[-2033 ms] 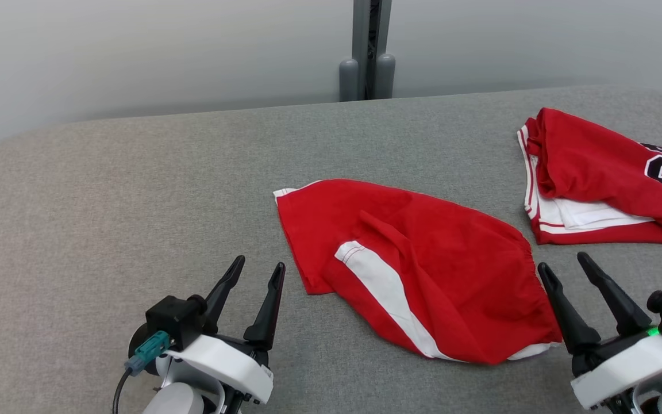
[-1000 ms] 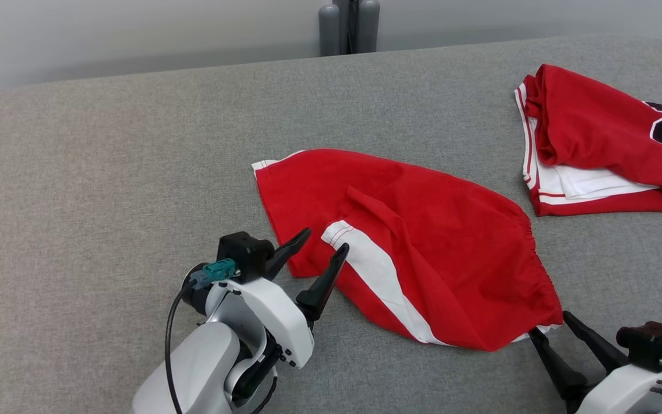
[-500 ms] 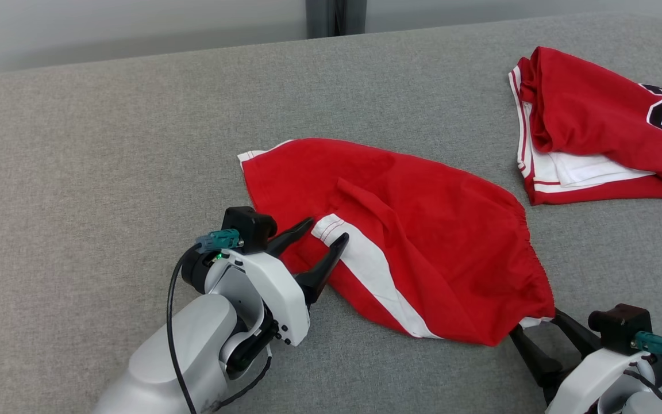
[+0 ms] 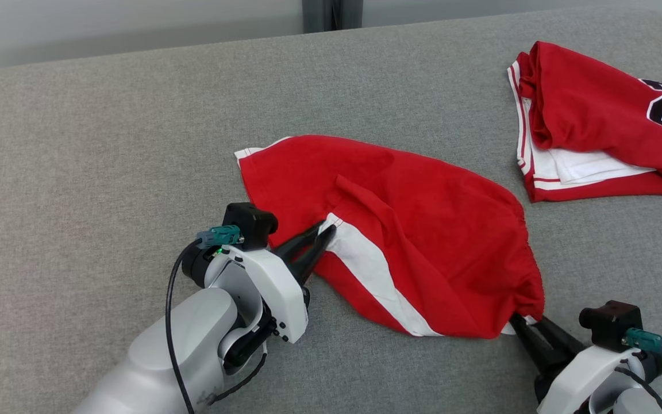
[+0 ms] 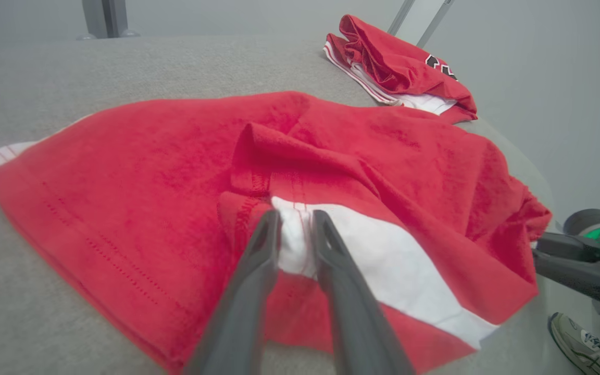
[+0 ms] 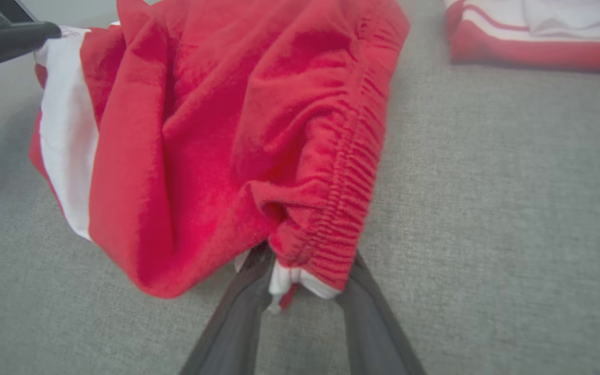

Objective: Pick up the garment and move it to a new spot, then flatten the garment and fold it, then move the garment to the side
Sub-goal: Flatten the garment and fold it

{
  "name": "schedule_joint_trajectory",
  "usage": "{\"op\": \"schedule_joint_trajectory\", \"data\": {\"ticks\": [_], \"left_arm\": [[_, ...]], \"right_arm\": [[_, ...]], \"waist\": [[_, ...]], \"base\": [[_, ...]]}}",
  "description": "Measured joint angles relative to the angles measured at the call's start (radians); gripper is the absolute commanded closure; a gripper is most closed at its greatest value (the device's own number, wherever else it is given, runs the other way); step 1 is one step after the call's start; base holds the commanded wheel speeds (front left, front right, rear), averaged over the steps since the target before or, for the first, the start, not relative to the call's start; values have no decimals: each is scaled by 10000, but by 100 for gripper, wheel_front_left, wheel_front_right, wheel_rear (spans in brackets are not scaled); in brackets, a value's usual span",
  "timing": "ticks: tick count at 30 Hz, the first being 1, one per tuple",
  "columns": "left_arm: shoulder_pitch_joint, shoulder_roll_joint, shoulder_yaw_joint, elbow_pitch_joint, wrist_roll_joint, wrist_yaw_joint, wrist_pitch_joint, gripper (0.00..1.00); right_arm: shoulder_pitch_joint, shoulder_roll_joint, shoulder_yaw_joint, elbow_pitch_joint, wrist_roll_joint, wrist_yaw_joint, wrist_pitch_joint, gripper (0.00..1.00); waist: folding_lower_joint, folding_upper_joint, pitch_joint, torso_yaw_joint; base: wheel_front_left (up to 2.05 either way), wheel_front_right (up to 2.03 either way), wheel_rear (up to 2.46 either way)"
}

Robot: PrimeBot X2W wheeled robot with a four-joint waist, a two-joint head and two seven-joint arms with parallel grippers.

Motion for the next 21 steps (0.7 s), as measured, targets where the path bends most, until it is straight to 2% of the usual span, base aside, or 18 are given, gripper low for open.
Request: {"op": "schedule_joint_trajectory", "data": {"ticks": [6,12,15,21], "left_arm": [[-168,33,-470,61,-320,0,-222,100],[-304,284,-468,-36,-479,0,-963,100],[-227,502,-194,-316,-581,2,-1241,100],[328,1285,1022,-1547,-617,330,-1507,100]], "right_arm": [[0,6,-15,6,13,2,0,100],[123,13,-706,-458,-6,0,0,100],[382,-4,-903,-633,-119,0,0,100],[610,-17,-1369,-1304,31,2,0,100]], "waist": [[0,0,-58,95],[0,0,-310,178],[1,1,-505,249],[0,0,-896,446]], "base": [[0,0,0],[0,0,0],[0,0,0],[0,0,0]]}}
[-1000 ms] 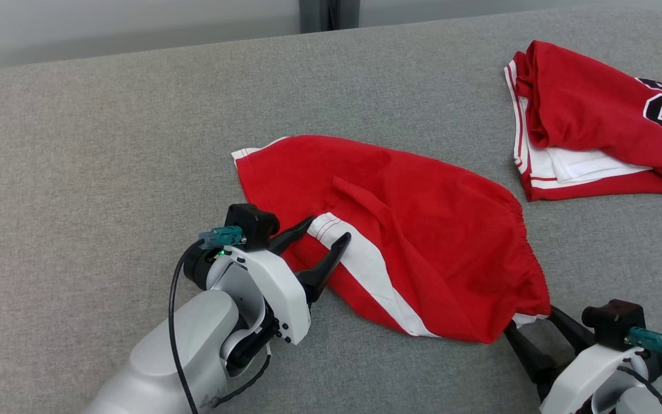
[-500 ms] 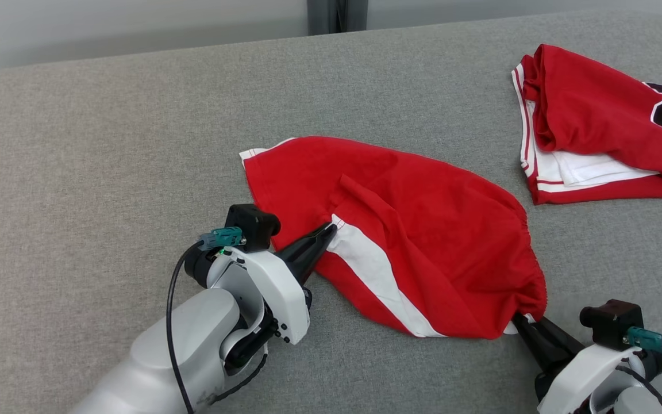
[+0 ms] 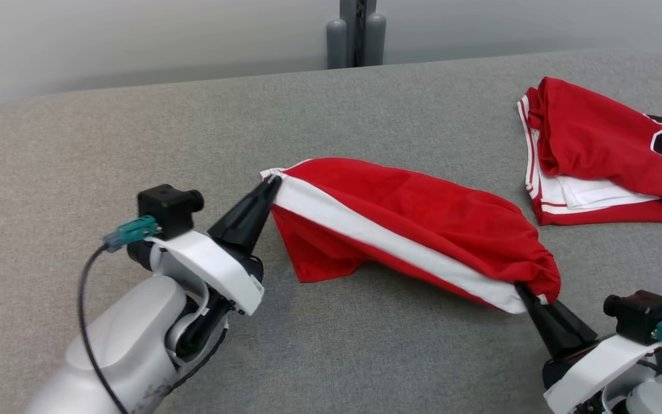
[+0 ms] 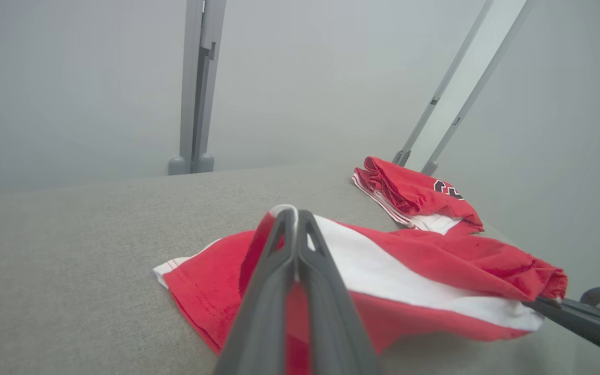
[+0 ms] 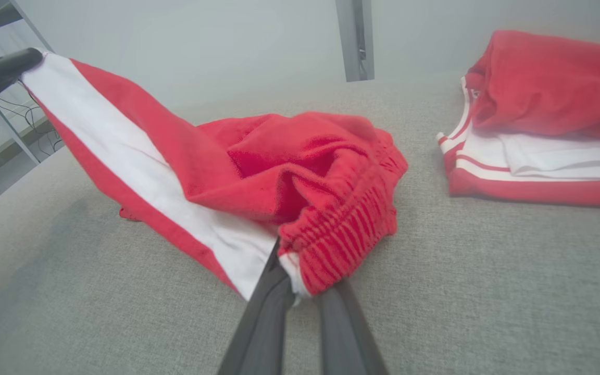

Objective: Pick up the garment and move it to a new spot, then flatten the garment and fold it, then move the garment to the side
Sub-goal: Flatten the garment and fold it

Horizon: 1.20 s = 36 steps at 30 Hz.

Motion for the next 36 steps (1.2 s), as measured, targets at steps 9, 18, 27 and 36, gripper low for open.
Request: {"op": "schedule_joint_trajectory", "data": {"ticks": [9,18,27,36], "left_arm": [[1247,966,1833,-2681,213,583,-33,100],[1441,1848,2303,-4082,146,1080,441,100],[-90,2266,2918,-4303,52,1137,1026,100],[-2577,1952,3191,-2535,56,552,1538,100]], "right_arm": [[-49,-621,474,-1256,1494,0,0,100],[-1148,-1250,836,-2226,2201,-2,2,100],[-3463,-1584,991,-2755,2940,-2,380,100],[-6133,-1363,1484,-1795,3519,-2,834,100]], "waist": [[0,0,-488,326],[0,0,-821,470],[0,0,-485,555],[0,0,433,668]], "base": [[0,0,0],[0,0,0],[0,0,0],[0,0,0]]}}
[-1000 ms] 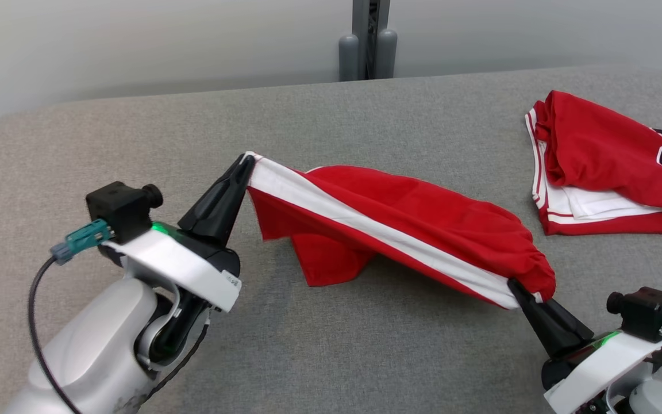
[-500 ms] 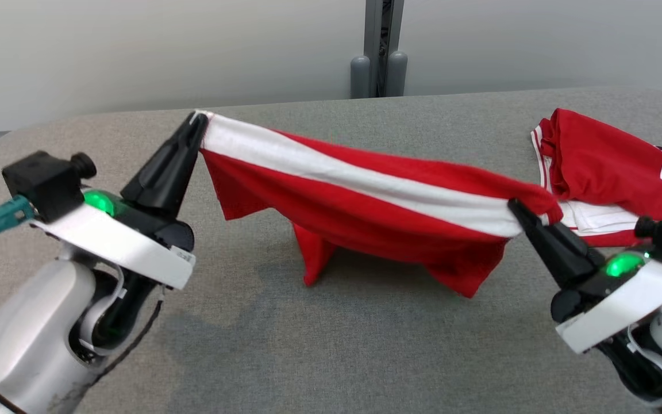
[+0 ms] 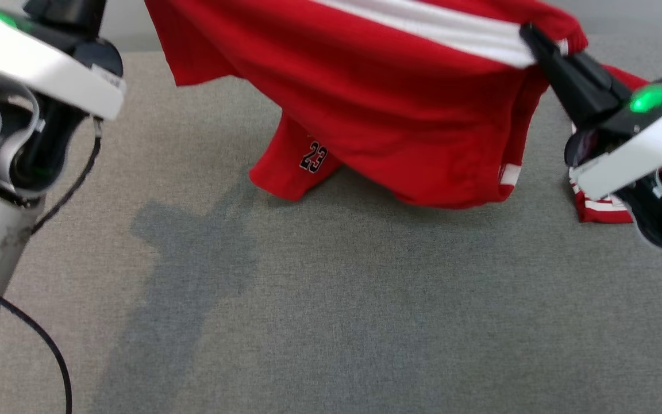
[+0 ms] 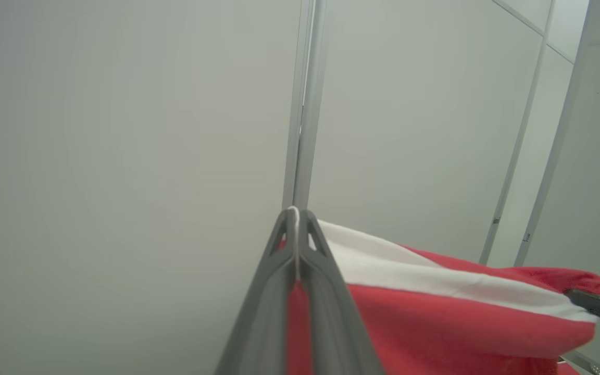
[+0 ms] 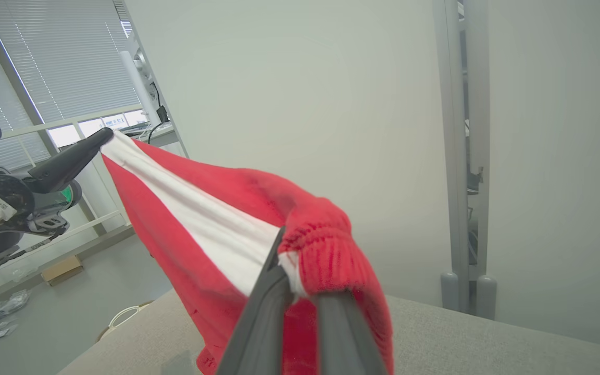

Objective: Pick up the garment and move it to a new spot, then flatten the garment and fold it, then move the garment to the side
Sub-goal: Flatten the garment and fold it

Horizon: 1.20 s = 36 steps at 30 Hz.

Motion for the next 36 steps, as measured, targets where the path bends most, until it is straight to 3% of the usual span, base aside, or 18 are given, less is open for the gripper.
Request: {"op": "schedule_joint_trajectory", "data": {"ticks": [12,17,23,28,32,36], "left_arm": [[-5081,-759,-186,3329,853,-763,192,100],[-7056,-1110,-192,4558,1083,-859,-558,100],[-8339,-1436,-341,5430,1250,-884,-1358,100],[-8697,-1561,-564,5173,880,-884,-1524,100],[-7935,-1580,-1377,5060,359,-884,-1438,100],[-7030,-1225,-2217,4614,-322,-884,-1338,100]], "right_arm": [[-5280,779,842,2349,535,2,-38,100],[-7350,1175,924,3243,853,2,-370,100],[-8931,1609,775,4462,711,2,-759,100],[-9168,1894,-267,4525,316,2,-807,100],[-8232,1787,738,4539,278,0,-809,100],[-7510,1271,2079,4207,940,0,-675,100]], "waist": [[0,0,2406,136],[0,0,3400,239],[0,-1,4187,347],[0,-1,4671,476],[1,0,4933,639],[1,-1,4937,726]], "base": [[0,0,0],[0,0,0],[0,0,0],[0,0,0],[0,0,0],[0,0,0]]}}
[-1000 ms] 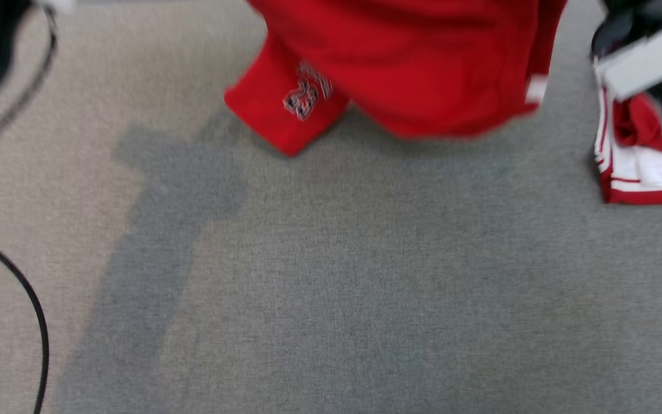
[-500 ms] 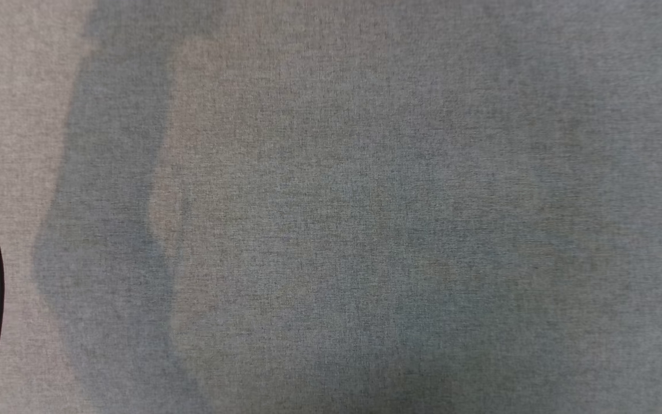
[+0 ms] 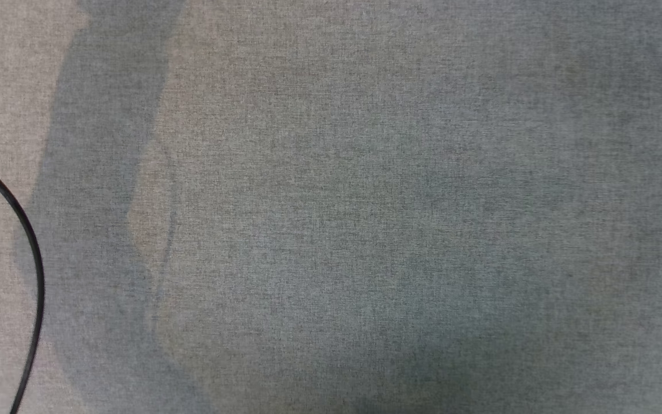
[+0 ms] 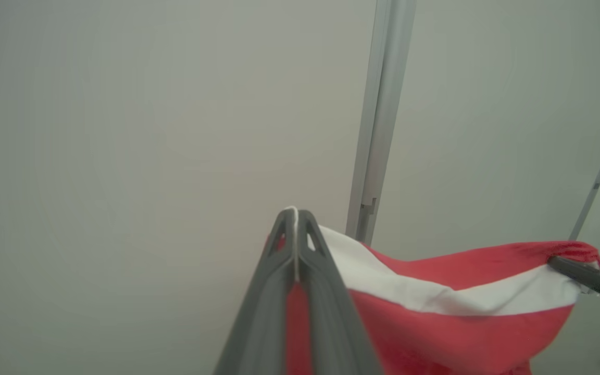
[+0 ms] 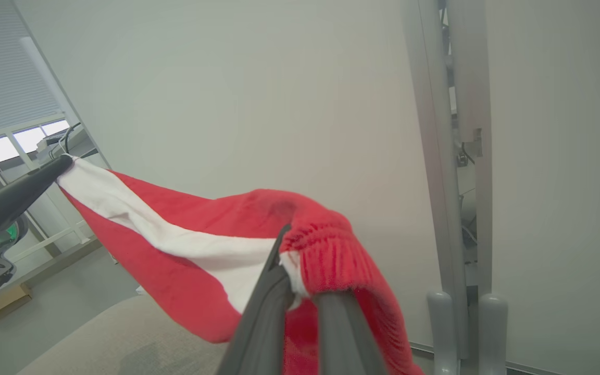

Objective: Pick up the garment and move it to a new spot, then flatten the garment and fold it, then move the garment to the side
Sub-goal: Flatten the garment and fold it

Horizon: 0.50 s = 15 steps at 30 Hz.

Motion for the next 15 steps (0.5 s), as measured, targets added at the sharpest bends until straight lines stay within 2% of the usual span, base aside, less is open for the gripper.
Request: {"op": "schedule_joint_trajectory", "data": {"ticks": [10,15], "left_arm": [[2868,941,-911,-750,-1519,2,313,100],[4513,1580,-991,-1078,-1749,109,94,100]], "right_arm": [[2040,-644,1760,-1151,1755,0,541,100],[2964,-740,2345,-1864,1939,0,431,100]], "waist": [[0,0,-941,-288],[0,0,-1736,-521]], "base": [[0,0,0],[0,0,0]]}}
